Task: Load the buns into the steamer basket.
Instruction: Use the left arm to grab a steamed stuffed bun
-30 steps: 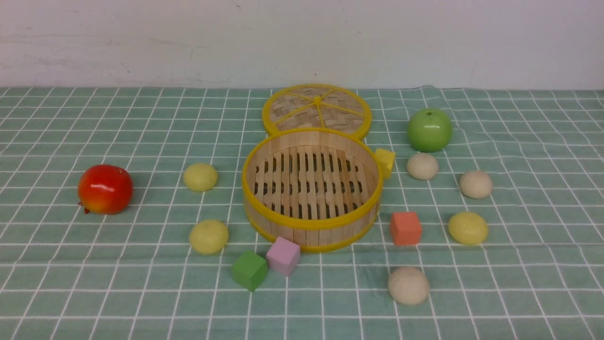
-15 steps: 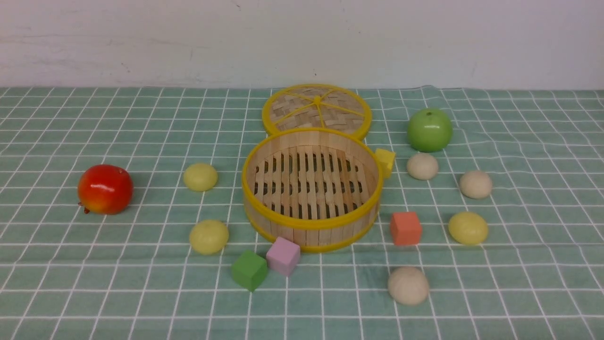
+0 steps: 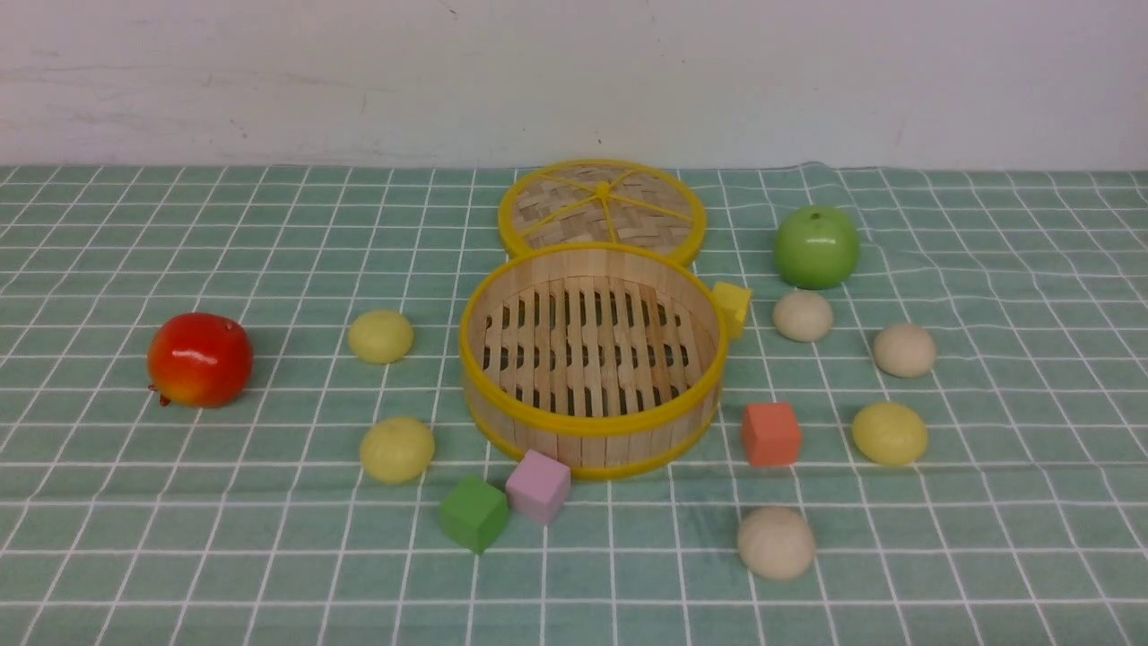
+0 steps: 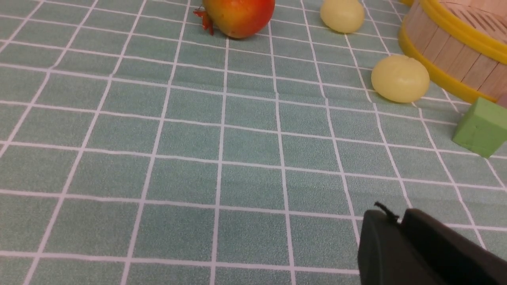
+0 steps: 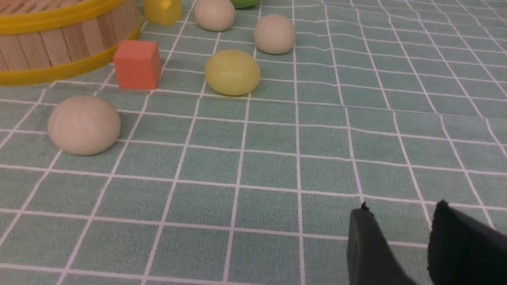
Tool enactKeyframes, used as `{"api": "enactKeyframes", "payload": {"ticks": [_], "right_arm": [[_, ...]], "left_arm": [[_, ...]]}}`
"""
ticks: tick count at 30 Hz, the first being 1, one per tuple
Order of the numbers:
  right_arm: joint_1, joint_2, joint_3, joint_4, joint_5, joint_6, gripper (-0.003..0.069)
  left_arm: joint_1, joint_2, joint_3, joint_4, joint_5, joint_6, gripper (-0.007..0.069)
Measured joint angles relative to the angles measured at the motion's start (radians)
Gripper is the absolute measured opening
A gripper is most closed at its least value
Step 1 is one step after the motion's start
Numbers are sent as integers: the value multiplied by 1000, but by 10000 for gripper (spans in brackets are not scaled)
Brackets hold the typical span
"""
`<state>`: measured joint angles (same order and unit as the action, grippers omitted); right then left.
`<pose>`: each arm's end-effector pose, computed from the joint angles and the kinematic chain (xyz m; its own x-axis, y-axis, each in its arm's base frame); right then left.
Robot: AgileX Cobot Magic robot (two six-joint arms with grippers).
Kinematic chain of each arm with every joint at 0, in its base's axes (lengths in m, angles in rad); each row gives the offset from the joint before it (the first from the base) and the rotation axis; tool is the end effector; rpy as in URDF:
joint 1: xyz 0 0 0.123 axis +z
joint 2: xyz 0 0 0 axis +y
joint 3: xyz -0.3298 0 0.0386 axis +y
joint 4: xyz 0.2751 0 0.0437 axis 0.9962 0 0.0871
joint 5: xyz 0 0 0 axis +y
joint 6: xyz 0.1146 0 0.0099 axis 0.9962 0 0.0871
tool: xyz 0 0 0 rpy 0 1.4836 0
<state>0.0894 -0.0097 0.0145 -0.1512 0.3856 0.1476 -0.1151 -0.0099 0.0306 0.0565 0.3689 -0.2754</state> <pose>0.0552 -0.0016 0.1668 -0.2938 -0.0190 -0.9557 -0.0331 0.9994 -0.0097 0.0554 -0.0040 0.1620 -0.3091 -0.1865 -0.9325 0.0279 0.9784 -0.2050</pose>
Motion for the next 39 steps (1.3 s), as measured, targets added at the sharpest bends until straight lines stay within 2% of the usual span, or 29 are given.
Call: {"api": "enactKeyframes", "payload": {"ticks": [4,15,19,24,27,28,30,31,34,39], "right_arm": [[0,0,0,0,0,0,240],[0,0,0,0,0,0,240],[0,0,0,0,0,0,240],[0,0,0,0,0,0,240],[0,0,0,0,0,0,240],[0,0,0,0,0,0,240],[0,0,0,0,0,0,240],[0,0,0,0,0,0,240],[0,0,0,0,0,0,240],[0,0,0,0,0,0,240]], "left_arm": [[0,0,0,-8,-44,0,65],[0,0,0,-78,-331,0,74],[0,0,0,-124,-572,-14,77],[0,11,-119,-146,-607,-22,81],[0,50,-208,-146,-599,-22,83],[0,118,-316,-144,-559,-22,85],[0,158,-370,-142,-526,-24,87],[0,232,-463,-139,-436,-32,89],[0,348,-566,-139,-238,-59,92],[0,554,-590,-105,46,-73,92]]}}
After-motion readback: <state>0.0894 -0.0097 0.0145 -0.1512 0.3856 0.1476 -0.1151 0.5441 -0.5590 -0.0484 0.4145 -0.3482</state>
